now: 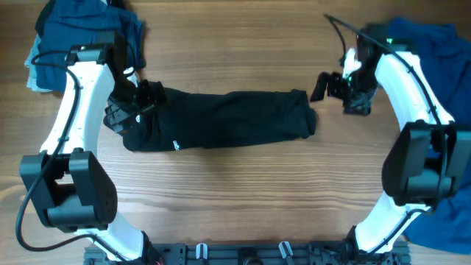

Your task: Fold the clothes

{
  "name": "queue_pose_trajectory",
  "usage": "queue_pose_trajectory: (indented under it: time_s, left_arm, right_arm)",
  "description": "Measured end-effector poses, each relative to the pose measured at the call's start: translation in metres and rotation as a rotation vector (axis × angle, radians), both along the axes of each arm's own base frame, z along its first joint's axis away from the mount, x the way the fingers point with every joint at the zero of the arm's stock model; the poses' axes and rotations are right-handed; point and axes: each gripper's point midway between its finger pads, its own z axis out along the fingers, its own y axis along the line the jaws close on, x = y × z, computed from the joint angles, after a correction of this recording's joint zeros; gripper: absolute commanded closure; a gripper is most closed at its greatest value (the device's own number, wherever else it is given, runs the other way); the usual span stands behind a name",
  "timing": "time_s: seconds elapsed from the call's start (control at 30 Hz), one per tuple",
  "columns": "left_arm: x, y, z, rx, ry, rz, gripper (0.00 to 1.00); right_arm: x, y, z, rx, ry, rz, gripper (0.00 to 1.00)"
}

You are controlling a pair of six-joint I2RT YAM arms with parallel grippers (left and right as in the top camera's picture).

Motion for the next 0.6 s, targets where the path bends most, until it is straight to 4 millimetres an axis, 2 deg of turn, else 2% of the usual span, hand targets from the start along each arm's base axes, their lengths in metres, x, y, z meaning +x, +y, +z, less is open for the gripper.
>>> queue_pose_trajectory:
  time_s: [0.1, 0.2, 0.33, 0.43, 0.57, 0.6]
  left_arm:
    - [0.000, 0.000, 0.000, 0.001, 0.000, 0.000, 0.00]
    - [0.000, 0.000, 0.000, 0.001, 0.000, 0.000, 0.00]
    - [0.000, 0.000, 0.000, 0.001, 0.000, 0.000, 0.00]
    - [0.000, 0.000, 0.000, 0.001, 0.000, -0.002, 0.00]
    - [0.000, -0.001, 0.000, 0.000, 0.000, -0.004, 0.00]
    - [0.000, -0.001, 0.000, 0.000, 0.000, -0.004, 0.00]
  right_arm:
    - [-0.010, 0.018, -0.025, 0.123, -0.015, 0.042, 0.00]
    - [-0.020, 0.032, -0.037, 0.209, -0.019, 0.059, 0.00]
    - [-0.027, 0.045, -0.045, 0.292, -0.030, 0.071, 0.00]
    - [-0.024, 0.055, -0.044, 0.341, -0.067, 0.085, 0.00]
    - [-0.021, 0.089, -0.042, 0.402, -0.108, 0.145, 0.01]
    - [-0.021, 0.098, -0.042, 0.405, -0.111, 0.157, 0.04]
